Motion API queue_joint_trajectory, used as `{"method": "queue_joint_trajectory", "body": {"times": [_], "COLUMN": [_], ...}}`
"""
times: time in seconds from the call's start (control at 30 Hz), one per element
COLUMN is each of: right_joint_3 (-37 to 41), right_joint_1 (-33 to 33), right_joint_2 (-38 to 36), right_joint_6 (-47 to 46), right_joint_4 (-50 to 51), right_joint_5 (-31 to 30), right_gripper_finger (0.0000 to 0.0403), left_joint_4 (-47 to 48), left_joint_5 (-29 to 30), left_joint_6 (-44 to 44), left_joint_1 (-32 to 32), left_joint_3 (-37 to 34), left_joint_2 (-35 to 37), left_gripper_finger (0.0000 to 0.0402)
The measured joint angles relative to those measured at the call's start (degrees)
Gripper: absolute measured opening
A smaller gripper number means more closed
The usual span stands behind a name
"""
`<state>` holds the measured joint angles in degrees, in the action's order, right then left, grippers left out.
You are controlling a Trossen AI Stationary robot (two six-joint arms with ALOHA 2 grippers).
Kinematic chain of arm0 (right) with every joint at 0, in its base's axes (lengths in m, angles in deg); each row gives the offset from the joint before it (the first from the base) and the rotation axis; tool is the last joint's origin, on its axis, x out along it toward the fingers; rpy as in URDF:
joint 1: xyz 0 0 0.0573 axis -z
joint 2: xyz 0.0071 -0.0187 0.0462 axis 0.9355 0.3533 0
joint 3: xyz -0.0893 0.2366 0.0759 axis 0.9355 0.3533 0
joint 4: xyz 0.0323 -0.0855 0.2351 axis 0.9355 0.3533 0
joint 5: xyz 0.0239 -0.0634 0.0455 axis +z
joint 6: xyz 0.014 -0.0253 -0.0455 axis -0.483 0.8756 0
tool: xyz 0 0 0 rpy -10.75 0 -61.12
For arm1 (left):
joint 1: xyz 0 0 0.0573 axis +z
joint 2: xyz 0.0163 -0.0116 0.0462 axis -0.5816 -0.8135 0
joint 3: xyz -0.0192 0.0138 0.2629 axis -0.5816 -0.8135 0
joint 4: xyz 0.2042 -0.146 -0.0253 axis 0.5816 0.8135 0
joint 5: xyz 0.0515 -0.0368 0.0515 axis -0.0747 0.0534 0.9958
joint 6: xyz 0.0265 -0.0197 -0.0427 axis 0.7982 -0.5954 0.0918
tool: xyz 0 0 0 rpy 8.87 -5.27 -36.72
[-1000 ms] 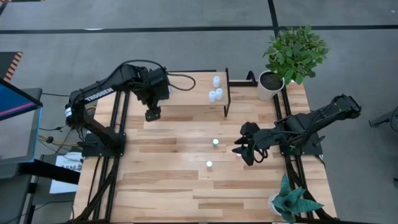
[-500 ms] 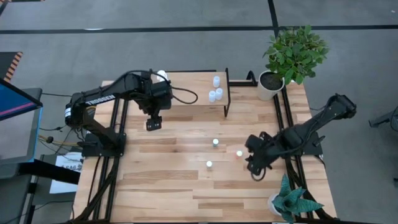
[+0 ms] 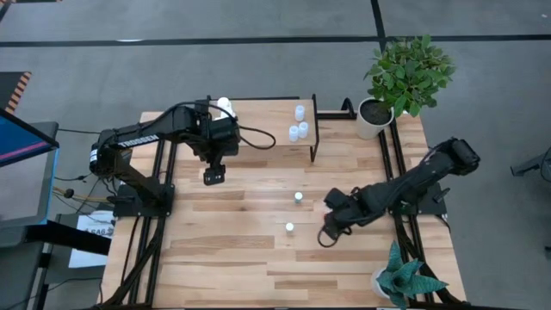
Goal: Pick and place medicine bottles onto shelf by color
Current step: Put the red medicine bottle on the shelf
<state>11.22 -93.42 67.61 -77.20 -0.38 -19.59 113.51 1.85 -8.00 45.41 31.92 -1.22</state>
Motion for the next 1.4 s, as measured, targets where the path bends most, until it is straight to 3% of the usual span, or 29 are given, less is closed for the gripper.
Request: {"method": "queue_joint_trajectory", "body": {"times": [0.33, 1.1, 1.4], "right_joint_3": [0.0, -0.5, -0.5], "right_joint_1": [5.2, 5.5, 5.8], "right_joint_2": [5.4, 6.0, 7.1], "right_joint_6": [-2.9, -4.1, -2.7], "right_joint_4": [-3.4, 1.5, -1.2], "right_joint_5": [4.3, 3.9, 3.8], "right_gripper_finger": [0.0251, 0.0250, 0.0250], "left_joint_4": [0.1, 0.1, 0.1], "left_joint_5": [0.1, 0.1, 0.1], "left_joint_6": [0.0, 1.1, 1.1], "left_joint_1": [0.0, 0.0, 0.0], "left_joint_3": [0.0, 0.0, 0.0], "left_joint_2": [0.0, 0.0, 0.0], "left_gripper_finger": [0.0265, 0.0265, 0.0265]}}
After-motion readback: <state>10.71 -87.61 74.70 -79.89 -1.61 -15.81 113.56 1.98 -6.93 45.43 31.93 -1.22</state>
